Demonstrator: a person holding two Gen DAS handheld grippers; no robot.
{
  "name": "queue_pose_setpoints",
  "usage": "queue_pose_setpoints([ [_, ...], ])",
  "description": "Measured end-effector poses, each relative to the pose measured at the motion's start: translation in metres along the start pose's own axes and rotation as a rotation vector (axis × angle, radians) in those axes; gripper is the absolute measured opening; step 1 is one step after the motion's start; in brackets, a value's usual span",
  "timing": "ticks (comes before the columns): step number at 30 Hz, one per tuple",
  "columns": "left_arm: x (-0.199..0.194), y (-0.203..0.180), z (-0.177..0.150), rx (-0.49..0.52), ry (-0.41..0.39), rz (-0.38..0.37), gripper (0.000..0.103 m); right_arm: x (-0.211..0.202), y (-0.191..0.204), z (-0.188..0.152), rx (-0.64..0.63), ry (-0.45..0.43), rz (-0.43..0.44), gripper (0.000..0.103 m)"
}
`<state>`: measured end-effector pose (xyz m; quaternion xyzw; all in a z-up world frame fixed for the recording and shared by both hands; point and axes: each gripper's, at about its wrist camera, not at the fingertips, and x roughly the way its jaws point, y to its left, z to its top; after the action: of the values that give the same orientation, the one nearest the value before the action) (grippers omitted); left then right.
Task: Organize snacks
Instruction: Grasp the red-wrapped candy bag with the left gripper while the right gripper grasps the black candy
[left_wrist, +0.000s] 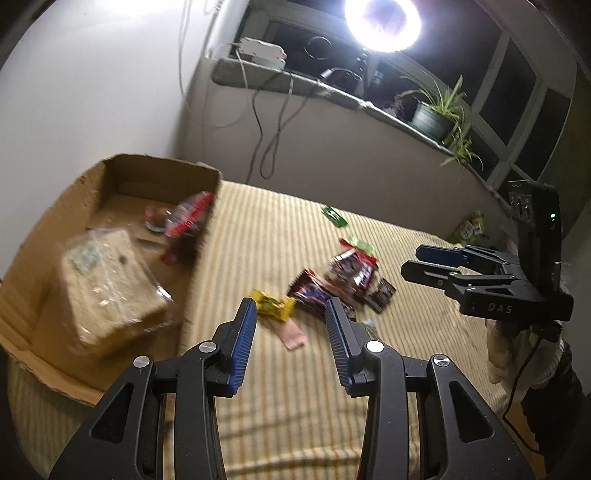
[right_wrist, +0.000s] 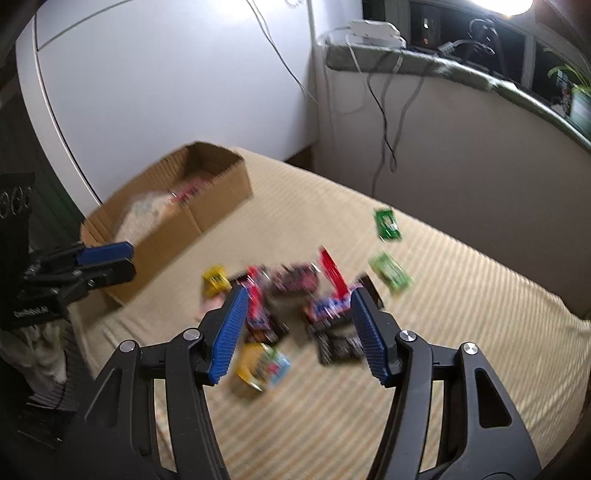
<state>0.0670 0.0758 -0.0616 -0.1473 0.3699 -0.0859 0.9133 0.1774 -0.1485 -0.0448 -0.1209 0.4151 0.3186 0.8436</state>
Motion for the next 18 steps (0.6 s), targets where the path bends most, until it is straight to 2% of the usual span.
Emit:
queue_pose_setpoints([
  [2,0.006,-0.004,-0.001,0.004,0.013,-0.005,0.038,0.001,-0.009,-0.01,0.007,0.013,-0.018,0.06],
  [5,0.017,-0.011,0.003,0.011,0.027,-0.016,0.038,0.005,-0.02,-0.019,0.011,0.031,-0.037,0.053],
  [8,0.027,-0.021,0.008,0.029,0.037,-0.028,0.038,0.009,-0.029,-0.025,0.012,0.044,-0.038,0.052],
  [14,0.05,-0.039,0.023,0.07,0.052,-0.053,0.038,0.024,-0.053,-0.023,0.107,0.072,0.038,0.052],
  [18,0.067,-0.048,0.029,0.095,0.074,-0.058,0.038,0.031,-0.063,-0.024,0.11,0.086,0.041,0.052],
])
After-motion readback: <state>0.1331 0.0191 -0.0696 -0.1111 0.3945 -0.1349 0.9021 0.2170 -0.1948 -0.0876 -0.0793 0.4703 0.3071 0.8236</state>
